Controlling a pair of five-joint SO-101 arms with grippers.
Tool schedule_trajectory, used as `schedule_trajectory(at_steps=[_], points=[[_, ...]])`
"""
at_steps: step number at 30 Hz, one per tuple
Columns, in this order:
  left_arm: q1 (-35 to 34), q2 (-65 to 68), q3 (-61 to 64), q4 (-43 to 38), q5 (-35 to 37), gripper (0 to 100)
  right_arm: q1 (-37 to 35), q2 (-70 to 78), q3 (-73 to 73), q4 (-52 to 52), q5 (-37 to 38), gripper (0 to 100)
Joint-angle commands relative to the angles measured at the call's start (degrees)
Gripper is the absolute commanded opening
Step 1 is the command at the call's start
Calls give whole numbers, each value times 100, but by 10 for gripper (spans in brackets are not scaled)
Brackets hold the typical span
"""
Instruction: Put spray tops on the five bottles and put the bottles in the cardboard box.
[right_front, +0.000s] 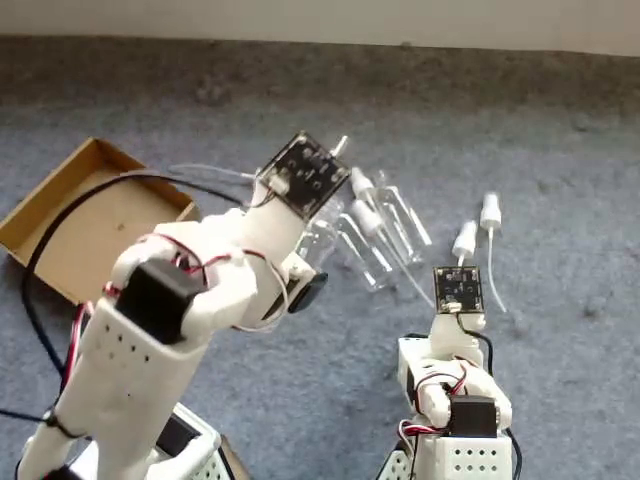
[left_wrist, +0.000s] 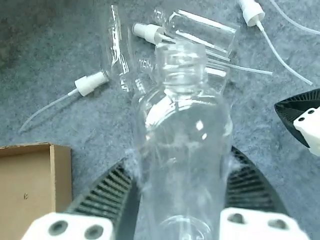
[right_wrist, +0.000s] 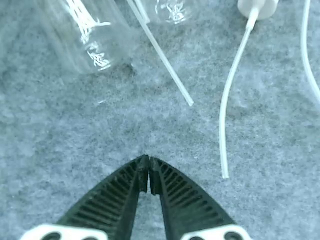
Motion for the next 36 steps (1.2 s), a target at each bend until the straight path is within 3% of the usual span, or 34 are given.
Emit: schedule_trajectory(at_steps=[1, 7, 19, 27, 36], points=[[75, -1086, 1112, -993, 26, 88, -31, -40, 840, 13, 53, 4], [75, -2360, 2809, -2057, 53, 88, -31, -40, 840, 13, 62, 4], [75, -5262, 5613, -3429, 35, 88, -31, -48, 831, -259, 123, 4], [75, -6440, 6809, -4053, 44, 88, -31, -48, 831, -418, 2013, 4], [66, -6448, 7829, -5600, 53, 88, -22, -48, 708, -470, 2629, 5]])
